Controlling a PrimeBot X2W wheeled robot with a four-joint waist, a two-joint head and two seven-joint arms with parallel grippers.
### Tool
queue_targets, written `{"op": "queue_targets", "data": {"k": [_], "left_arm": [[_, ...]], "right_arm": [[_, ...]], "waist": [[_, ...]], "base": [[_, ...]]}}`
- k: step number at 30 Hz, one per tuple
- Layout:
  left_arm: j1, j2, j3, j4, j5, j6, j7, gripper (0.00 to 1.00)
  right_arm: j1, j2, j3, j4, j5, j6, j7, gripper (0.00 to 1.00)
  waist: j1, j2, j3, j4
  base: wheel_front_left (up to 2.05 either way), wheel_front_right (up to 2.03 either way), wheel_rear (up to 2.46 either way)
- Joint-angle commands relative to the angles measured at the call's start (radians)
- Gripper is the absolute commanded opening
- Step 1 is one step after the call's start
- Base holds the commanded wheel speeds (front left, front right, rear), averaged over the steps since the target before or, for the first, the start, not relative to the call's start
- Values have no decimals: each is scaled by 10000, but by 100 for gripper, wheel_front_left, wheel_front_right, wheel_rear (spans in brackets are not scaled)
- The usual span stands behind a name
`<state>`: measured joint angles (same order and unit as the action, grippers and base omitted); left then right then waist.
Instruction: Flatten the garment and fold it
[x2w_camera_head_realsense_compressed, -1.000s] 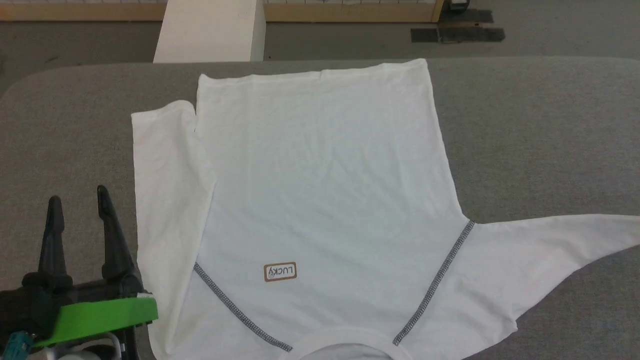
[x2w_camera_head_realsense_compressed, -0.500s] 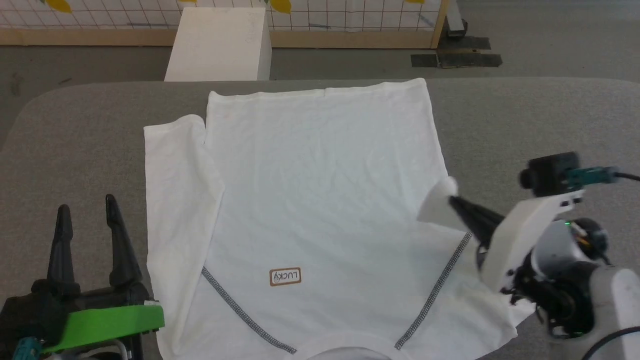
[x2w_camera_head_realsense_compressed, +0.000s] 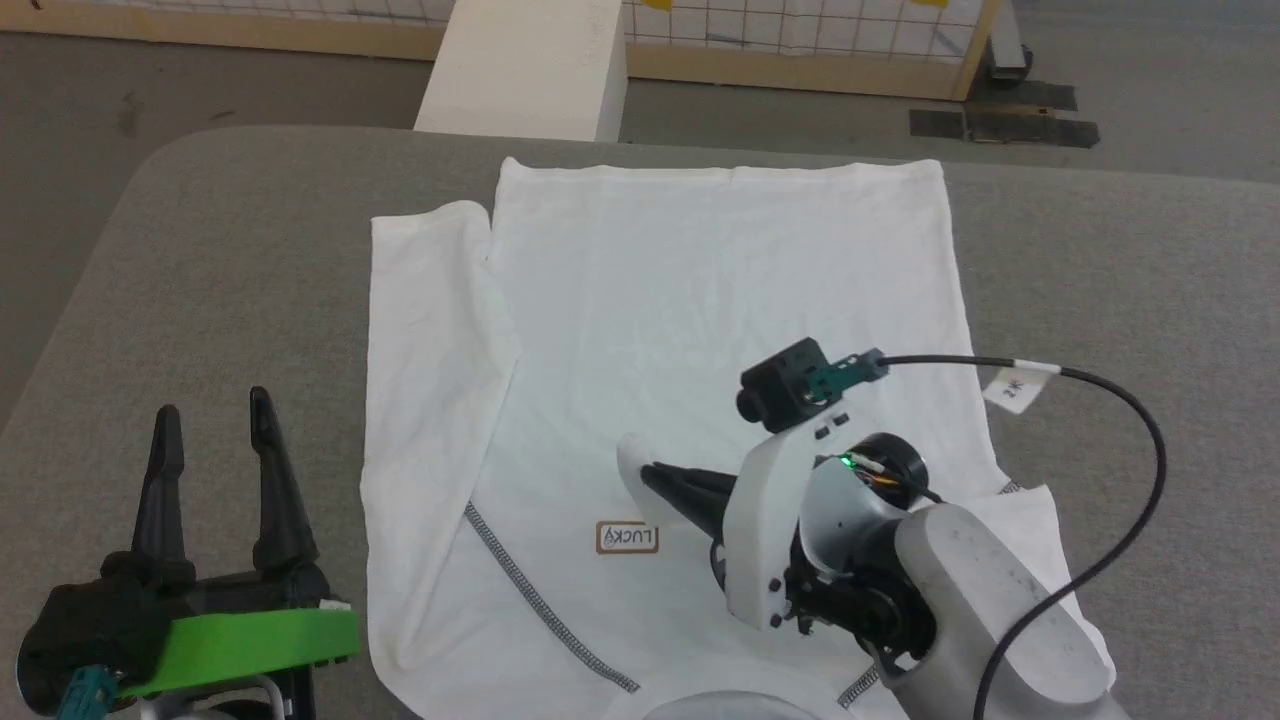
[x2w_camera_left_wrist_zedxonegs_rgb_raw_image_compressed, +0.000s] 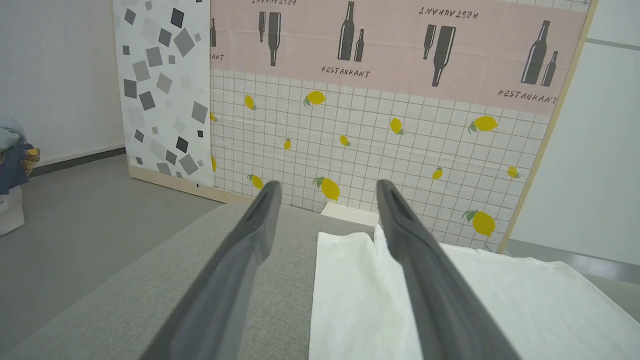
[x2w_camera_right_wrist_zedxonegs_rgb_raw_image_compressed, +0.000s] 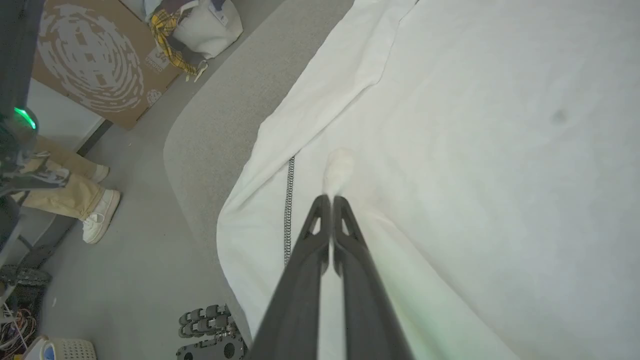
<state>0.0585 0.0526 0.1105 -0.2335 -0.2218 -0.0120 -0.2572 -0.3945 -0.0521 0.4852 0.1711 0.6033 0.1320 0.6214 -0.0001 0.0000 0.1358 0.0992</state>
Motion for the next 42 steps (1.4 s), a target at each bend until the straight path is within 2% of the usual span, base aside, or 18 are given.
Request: {"op": "queue_targets", "data": {"k": [1,6,11,12,17,21,25,30,34,36,42], "left_arm": [[-78,-24,-37,30,-75,75,-45,100],[-116,-24,-71,17,-144,127,-45,100],[-186,-24,-56,6,-165,147,-45,100],[-204,-24,-47,6,-168,151,-45,100],[-234,-24,34,66,-95,154,-45,100],[-220,-24,128,102,2,133,-45,100],[-177,-24,258,173,131,64,-45,100],[-61,-24,362,332,202,-27,-45,100],[5,-24,290,483,226,-83,-45,100],[14,-24,229,554,226,-95,-45,100],[37,-24,109,847,306,-156,-45,100]], "right_arm": [[-325,14,220,282,218,-13,-190,0],[-1195,16,1408,1467,170,-13,-420,0],[-1704,17,2054,2529,162,-13,-406,0],[-1766,17,2140,2663,257,-13,-422,100],[-2127,17,1945,2526,1087,-13,-903,100],[-2409,2,1012,2016,1208,-13,-1722,100],[-2255,-438,-316,1198,893,-13,-2604,100],[-1139,-1040,-2793,120,-443,-13,-4295,100],[87,-1083,-4656,-535,-1672,-13,-5433,100],[698,-891,-5450,-891,-2112,-13,-6052,100],[2588,-688,-6086,-1718,-3464,-13,-7211,100]], "waist": [[1,0,166,327],[1,0,377,640],[1,0,566,734],[1,0,584,730],[1,0,548,504],[1,0,387,200],[1,0,183,-124],[1,0,-111,-479],[1,0,-255,-649],[1,0,-282,-707],[1,0,-380,-805]], "base": [[0,0,0],[0,0,0],[0,0,0],[0,0,0],[0,0,0],[0,0,0],[0,0,0],[0,0,0],[0,0,0],[0,0,0],[0,0,0]]}}
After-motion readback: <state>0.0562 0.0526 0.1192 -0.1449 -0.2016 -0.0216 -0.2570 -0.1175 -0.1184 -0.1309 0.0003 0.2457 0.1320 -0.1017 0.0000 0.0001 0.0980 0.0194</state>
